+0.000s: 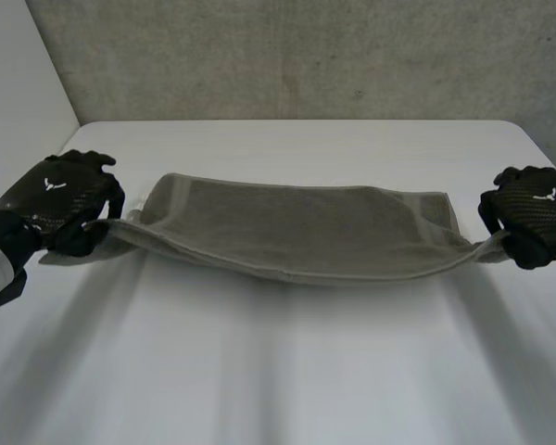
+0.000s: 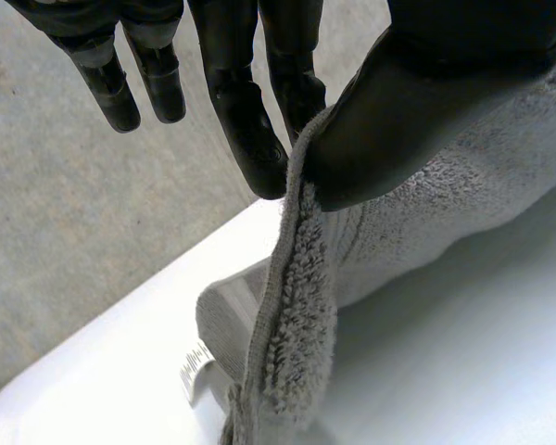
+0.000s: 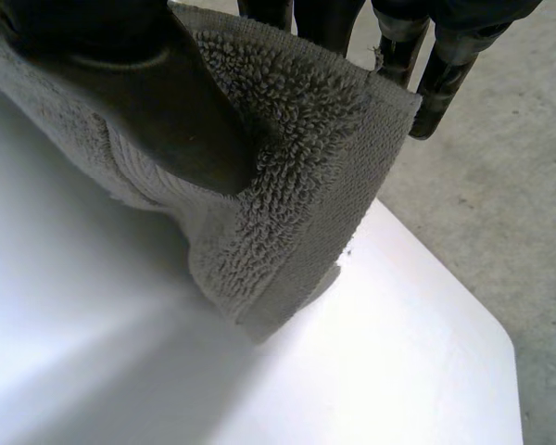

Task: Fold the towel.

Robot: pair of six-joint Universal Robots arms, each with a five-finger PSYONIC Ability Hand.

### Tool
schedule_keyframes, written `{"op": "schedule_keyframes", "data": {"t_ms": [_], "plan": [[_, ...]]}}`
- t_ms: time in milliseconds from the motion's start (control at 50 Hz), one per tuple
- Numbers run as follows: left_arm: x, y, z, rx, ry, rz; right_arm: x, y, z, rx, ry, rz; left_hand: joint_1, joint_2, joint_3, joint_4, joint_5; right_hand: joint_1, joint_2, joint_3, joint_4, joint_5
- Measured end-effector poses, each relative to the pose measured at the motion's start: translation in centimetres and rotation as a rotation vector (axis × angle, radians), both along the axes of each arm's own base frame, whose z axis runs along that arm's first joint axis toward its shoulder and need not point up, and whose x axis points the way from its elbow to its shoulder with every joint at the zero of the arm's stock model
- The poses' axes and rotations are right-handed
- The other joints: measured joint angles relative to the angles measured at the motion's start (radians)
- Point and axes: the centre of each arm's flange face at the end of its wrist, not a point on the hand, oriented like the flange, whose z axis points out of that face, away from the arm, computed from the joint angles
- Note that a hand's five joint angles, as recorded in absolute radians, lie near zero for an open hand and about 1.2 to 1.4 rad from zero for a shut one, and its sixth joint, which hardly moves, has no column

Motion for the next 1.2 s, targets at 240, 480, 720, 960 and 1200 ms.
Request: {"op": "schedule_keyframes", "data": {"t_ms": [240,480,720,960,1200], "plan": [[-0.2,2.7,0.7,0.118,0.015,-0.033,0.2,3.0,0.7,0.076,0.032,0.066,0.0,0.0,0.0,0.0,0.0,0.0,0.0,0.0,0.0,0.0],[-0.1,-1.0,-0.9,0.191,0.036,-0.078,0.2,-2.1,-0.2,0.03,0.05,0.082,0.0,0.0,0.0,0.0,0.0,0.0,0.0,0.0,0.0,0.0],[-2.2,-9.8,-6.4,0.245,-0.019,-0.063,3.7,-8.0,-3.5,-0.065,0.098,0.056,0.0,0.0,0.0,0.0,0.001,0.0,0.0,0.0,0.0,0.0],[-5.3,-15.2,-9.4,0.022,-0.038,-0.056,5.1,-12.4,-6.4,-0.252,0.067,-0.067,0.0,0.0,0.0,0.0,0.006,0.0,0.0,0.0,0.0,0.001],[-7.2,-17.1,-9.8,-0.187,-0.018,-0.055,5.6,-14.8,-8.9,-0.295,0.062,-0.072,0.0,0.0,0.0,0.0,0.006,0.0,0.0,0.0,0.0,0.001]]}}
